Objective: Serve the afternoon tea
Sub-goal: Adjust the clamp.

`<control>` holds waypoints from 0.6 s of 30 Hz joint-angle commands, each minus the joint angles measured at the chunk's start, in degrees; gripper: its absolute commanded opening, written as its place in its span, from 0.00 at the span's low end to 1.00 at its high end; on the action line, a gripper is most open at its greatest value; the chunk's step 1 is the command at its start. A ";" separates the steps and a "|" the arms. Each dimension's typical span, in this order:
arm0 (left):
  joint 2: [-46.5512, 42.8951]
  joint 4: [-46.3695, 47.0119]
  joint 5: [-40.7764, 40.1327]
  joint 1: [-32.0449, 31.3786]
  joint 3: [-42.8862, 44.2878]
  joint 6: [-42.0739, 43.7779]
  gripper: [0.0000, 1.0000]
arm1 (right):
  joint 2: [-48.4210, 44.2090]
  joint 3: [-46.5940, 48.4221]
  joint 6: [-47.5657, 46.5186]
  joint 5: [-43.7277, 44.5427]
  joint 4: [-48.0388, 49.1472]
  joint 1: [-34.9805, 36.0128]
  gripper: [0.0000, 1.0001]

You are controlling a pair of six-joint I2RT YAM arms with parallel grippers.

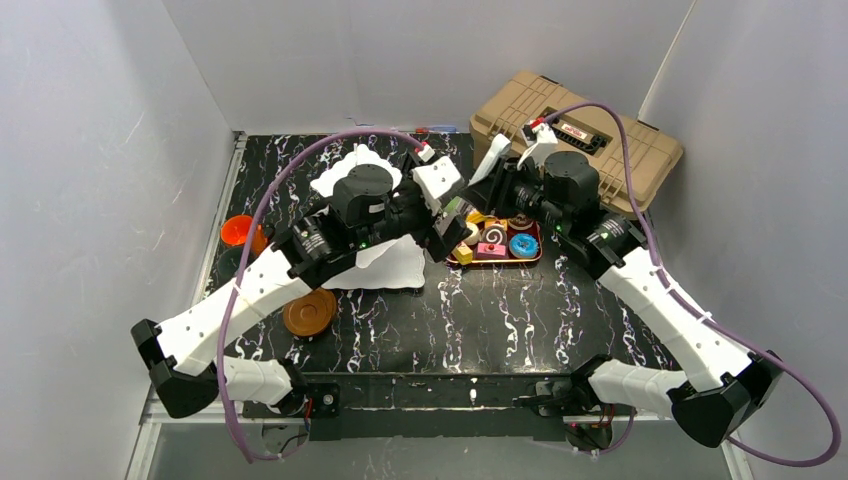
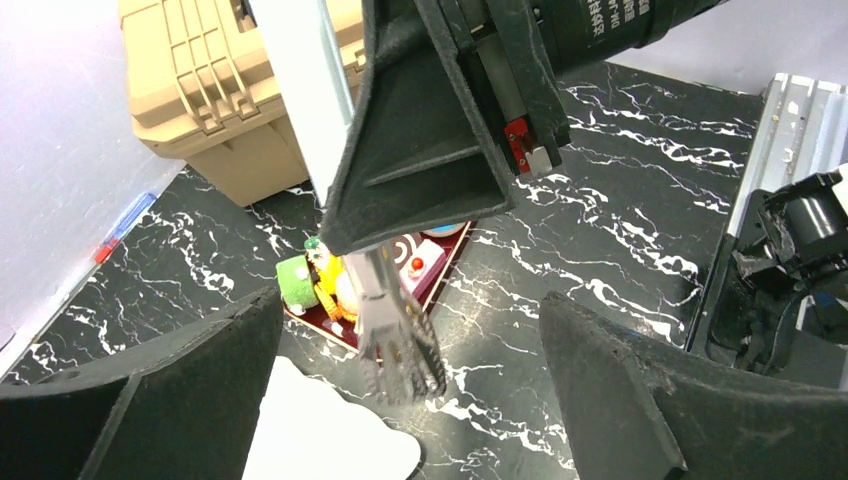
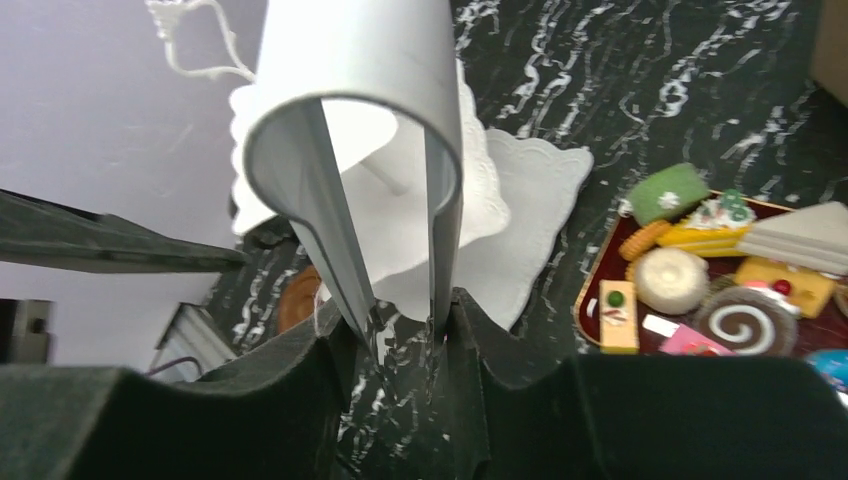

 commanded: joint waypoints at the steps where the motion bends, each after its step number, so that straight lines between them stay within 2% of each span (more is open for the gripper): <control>1: -3.50 -6.32 5.03 1.73 4.35 2.70 0.98 | -3.04 -0.49 -9.77 6.59 -2.55 -0.13 0.44; 8: -5.64 -16.35 2.84 4.63 10.24 9.32 0.98 | -5.60 -3.64 -16.62 12.62 -3.10 -0.13 0.55; 13: -3.94 -28.84 3.45 8.48 19.72 10.94 0.98 | -5.39 -6.79 -18.07 14.34 -1.24 -0.13 0.57; 18: -3.80 -34.47 1.79 14.00 23.32 10.09 0.98 | -4.72 -10.83 -18.07 14.52 3.21 -0.13 0.57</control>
